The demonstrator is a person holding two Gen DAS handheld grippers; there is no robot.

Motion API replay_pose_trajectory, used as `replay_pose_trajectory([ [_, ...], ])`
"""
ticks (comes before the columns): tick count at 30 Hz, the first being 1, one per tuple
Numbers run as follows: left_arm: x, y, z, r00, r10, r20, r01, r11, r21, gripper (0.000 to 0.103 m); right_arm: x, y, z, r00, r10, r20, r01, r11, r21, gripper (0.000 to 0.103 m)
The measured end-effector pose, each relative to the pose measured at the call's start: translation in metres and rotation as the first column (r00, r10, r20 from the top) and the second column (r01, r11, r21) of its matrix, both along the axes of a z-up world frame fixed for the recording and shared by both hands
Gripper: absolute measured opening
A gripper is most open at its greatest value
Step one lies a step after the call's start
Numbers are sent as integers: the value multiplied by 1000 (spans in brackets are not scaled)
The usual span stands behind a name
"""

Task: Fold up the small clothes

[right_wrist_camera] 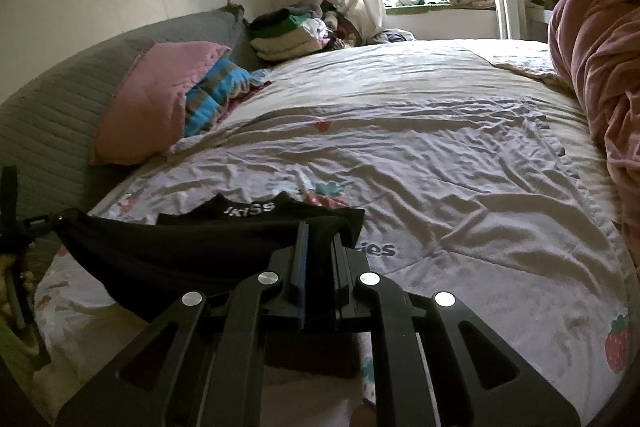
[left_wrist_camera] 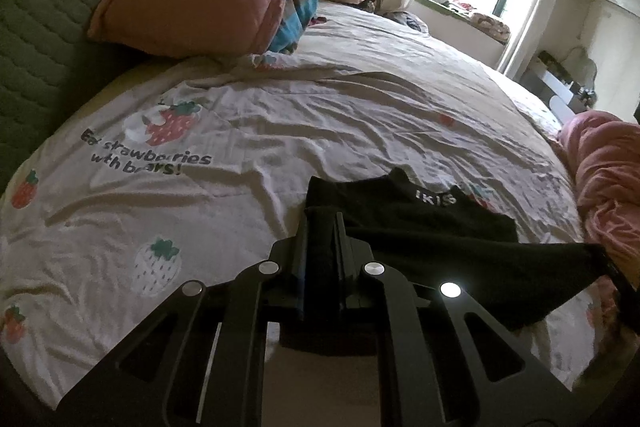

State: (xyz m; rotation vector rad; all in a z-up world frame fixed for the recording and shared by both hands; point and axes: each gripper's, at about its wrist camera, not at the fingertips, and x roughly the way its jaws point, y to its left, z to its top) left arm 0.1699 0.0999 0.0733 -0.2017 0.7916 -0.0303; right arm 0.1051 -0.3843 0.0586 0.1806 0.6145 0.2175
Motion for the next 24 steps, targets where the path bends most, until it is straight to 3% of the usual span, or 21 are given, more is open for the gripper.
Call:
replay_pose_trajectory([
  [19,46,-7,-51,998,25,-56,-22,998,50,4,55,6,-47,996,-55,-72,50,997,-64,9],
  [24,51,-10,-59,998,20,-61,-16,998,65,9,63,9,-60,994,-64,-90,56,995,-86,11],
])
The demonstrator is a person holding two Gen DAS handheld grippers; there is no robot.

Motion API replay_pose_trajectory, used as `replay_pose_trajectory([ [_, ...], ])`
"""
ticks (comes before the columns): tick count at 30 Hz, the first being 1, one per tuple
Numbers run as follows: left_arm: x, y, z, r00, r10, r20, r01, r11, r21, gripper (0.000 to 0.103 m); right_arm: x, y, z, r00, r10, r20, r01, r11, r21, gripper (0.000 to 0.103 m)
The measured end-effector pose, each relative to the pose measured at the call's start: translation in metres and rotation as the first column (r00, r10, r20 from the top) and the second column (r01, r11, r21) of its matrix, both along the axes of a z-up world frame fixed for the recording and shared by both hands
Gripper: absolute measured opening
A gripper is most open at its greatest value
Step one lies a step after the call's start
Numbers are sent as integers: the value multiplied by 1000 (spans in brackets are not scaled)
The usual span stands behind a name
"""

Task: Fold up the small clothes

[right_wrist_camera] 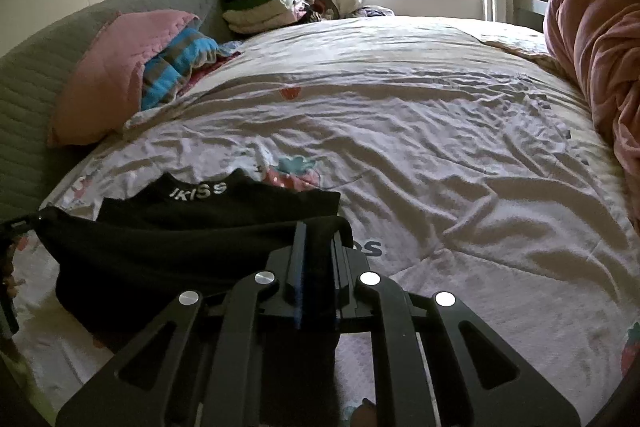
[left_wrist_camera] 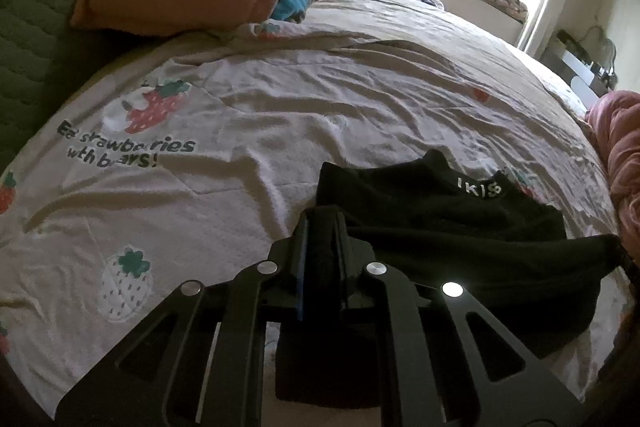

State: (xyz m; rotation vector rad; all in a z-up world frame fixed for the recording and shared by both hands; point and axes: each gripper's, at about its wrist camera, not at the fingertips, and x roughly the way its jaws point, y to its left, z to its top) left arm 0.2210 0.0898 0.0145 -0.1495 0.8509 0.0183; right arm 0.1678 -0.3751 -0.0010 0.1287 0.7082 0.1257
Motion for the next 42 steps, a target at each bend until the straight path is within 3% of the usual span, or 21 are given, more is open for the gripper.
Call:
replay_pose_trajectory([
  [2,-1,1,-1,1000,13,9,-14,1000,15,11,2,2,-4,1000,-11,-14,11,1000,-28,23],
  [8,-14,9,4,998,41,44,-41,999,6,13,-17,0,2,999,-26,28,27,998,-51,38],
  [12,-32,1,6,998,6,68,-8,1000,25,13,-41,9,7,998,38,51,-34,996,-77,38],
  [15,-43,-12,-1,998,-42,45,40,998,37,12,-55,25,5,992,123,27,-120,988,-94,30],
  [21,-56,-38,-30,994,-112,-13,113,989,95,9,-65,54,-17,976,211,-50,-216,970,-113,27],
  [28,-45,-45,-53,992,-99,-72,107,987,123,9,-29,68,-58,968,162,-191,-196,966,-172,23],
  [37,-8,-54,-63,991,-85,-105,102,979,176,11,22,77,-68,970,126,-206,-165,968,-187,21],
  [42,20,-54,-61,992,-71,-107,91,976,196,14,56,72,-58,974,95,-205,-117,988,-98,21],
])
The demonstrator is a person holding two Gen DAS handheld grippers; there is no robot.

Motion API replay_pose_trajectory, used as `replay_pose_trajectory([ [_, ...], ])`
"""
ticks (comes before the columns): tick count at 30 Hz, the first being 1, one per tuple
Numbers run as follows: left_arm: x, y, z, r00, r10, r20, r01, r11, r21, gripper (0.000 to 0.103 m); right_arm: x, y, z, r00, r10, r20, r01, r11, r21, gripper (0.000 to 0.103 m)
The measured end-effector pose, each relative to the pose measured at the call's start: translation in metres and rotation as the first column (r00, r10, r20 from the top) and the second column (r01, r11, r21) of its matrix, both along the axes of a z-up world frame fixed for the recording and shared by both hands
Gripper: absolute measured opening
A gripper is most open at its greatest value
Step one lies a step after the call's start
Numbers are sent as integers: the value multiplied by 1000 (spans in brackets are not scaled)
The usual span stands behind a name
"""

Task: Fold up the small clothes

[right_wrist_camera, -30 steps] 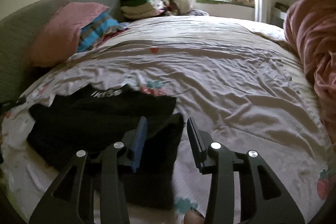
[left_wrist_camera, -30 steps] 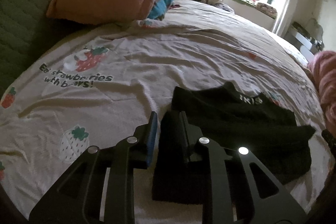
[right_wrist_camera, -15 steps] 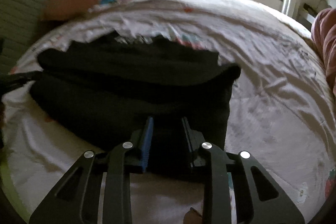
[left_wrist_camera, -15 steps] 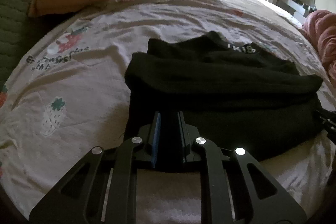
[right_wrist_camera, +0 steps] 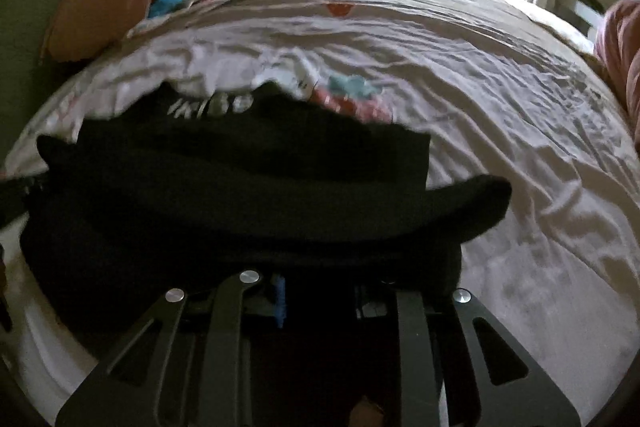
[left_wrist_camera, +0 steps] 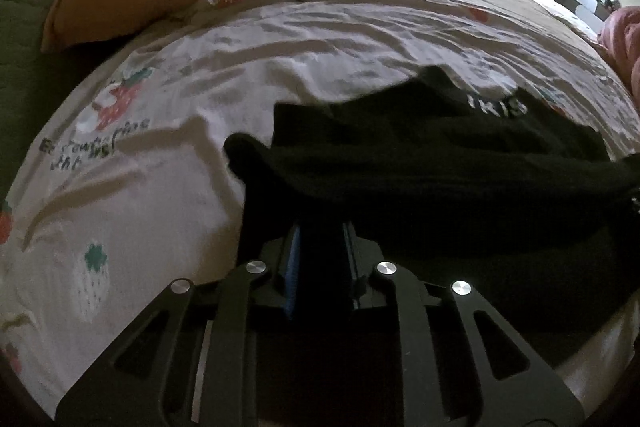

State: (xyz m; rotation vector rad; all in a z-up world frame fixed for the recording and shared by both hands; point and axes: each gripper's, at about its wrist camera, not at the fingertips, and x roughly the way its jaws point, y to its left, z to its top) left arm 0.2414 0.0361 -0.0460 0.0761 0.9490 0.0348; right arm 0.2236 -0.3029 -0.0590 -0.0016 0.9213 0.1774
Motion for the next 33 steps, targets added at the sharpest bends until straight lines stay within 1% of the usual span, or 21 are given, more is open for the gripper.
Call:
replay_pose_trajectory([
  [3,15,2,6,1000,13,9,-13,1000,-7,14,17,-7,6,999,-46,11,46,998,52,21],
  [7,27,10,17,998,46,45,-44,998,-51,15,22,-18,14,993,-98,74,91,992,85,21],
  [8,29,11,19,997,53,51,-49,997,-60,16,22,-22,14,990,-108,86,101,991,90,21],
  [10,32,19,23,995,78,70,-72,994,-83,20,19,-29,16,985,-128,115,119,989,84,21],
  [14,33,34,26,990,119,79,-109,987,-121,22,12,-42,22,972,-158,173,152,987,49,22],
  [15,34,38,24,989,129,72,-119,984,-129,23,11,-44,23,969,-163,186,160,987,31,24],
  [16,34,41,22,989,133,64,-123,983,-133,26,11,-47,24,966,-167,199,169,986,8,26],
  [17,35,43,20,989,138,56,-129,983,-133,32,9,-49,23,964,-169,207,174,985,-8,33],
  [18,36,46,17,988,145,47,-138,982,-131,34,8,-51,23,962,-167,214,176,984,-23,41],
  [20,39,50,12,988,150,36,-144,980,-134,39,9,-56,19,967,-158,202,166,986,-22,42],
  [25,51,52,-3,990,139,-28,-142,976,-167,41,17,-63,5,980,-140,139,138,990,20,42],
  [26,53,50,-5,991,131,-32,-134,977,-163,41,18,-63,4,982,-135,133,133,991,29,41],
  [27,54,47,-6,992,123,-30,-127,980,-155,41,18,-63,3,983,-133,130,129,991,37,37],
  [28,55,45,-7,993,115,-27,-118,982,-145,41,19,-63,3,984,-130,126,125,991,44,33],
  [30,58,40,-9,995,98,-20,-99,987,-127,29,19,-63,2,985,-120,120,114,992,55,14],
  [31,59,38,-10,996,91,-20,-92,987,-130,16,19,-62,1,987,-108,118,100,993,67,10],
  [32,59,36,-10,997,81,-20,-83,987,-136,9,19,-62,1,987,-104,119,95,993,73,9],
  [33,59,34,-9,997,79,-15,-80,989,-126,8,18,-63,2,987,-106,123,97,992,78,8],
])
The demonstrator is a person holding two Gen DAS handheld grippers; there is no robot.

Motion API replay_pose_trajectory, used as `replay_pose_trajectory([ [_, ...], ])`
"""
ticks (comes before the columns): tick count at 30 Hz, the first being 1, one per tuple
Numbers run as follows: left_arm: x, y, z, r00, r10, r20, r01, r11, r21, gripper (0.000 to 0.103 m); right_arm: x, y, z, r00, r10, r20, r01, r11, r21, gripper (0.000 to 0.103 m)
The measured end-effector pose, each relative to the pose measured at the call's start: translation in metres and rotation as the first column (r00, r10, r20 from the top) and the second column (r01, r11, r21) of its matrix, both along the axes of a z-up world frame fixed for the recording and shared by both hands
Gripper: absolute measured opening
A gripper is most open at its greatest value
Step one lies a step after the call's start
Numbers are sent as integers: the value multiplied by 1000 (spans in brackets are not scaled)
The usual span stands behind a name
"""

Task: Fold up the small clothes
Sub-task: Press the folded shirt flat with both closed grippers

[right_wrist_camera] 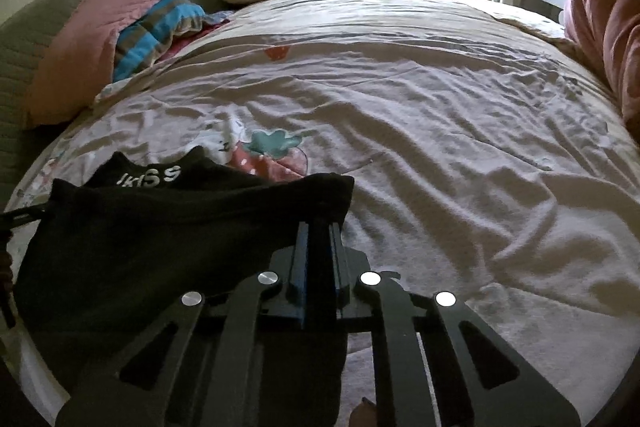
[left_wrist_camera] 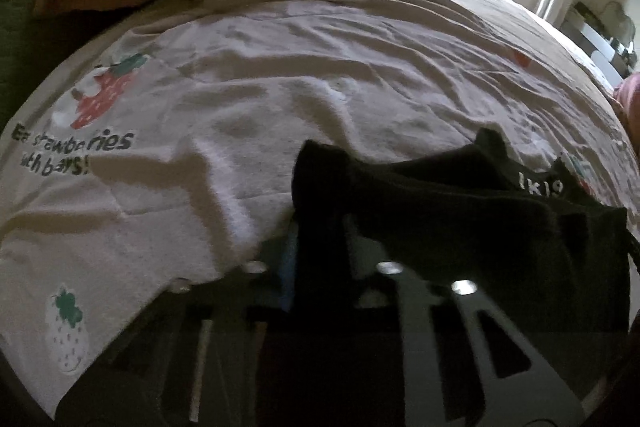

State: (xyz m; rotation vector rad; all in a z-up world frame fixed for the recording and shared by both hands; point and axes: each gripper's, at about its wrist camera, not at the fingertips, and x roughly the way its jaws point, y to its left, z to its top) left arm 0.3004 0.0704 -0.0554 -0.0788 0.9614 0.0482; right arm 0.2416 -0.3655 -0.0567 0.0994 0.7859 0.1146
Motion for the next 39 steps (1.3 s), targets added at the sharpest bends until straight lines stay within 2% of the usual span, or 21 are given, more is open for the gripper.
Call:
replay_pose_trajectory([
  [3,-4,-3,10,999,-9,40,8,1000,27,4,-5,-7,8,1000,-10,24,9,999,50,7],
  [9,-9,5,48,989,3,151,-3,1000,0,4,-16,-16,31,993,-41,112,27,992,127,6],
  [12,-5,9,55,986,19,168,-20,1000,6,3,-17,-20,37,988,-63,138,44,989,140,6],
  [23,7,23,16,993,72,98,-69,997,-39,4,-5,-25,16,991,-112,66,104,988,118,6],
  [31,5,16,8,994,58,93,-58,998,2,6,1,-23,0,992,-130,2,129,987,93,7],
  [34,0,14,10,993,57,101,-60,998,21,8,0,-22,2,991,-132,10,131,988,78,14],
  [36,-4,14,13,992,60,111,-63,998,29,10,-2,-21,3,991,-134,16,133,989,60,25],
  [39,-11,17,19,990,65,124,-69,997,27,12,-5,-23,6,990,-140,28,138,988,64,34],
])
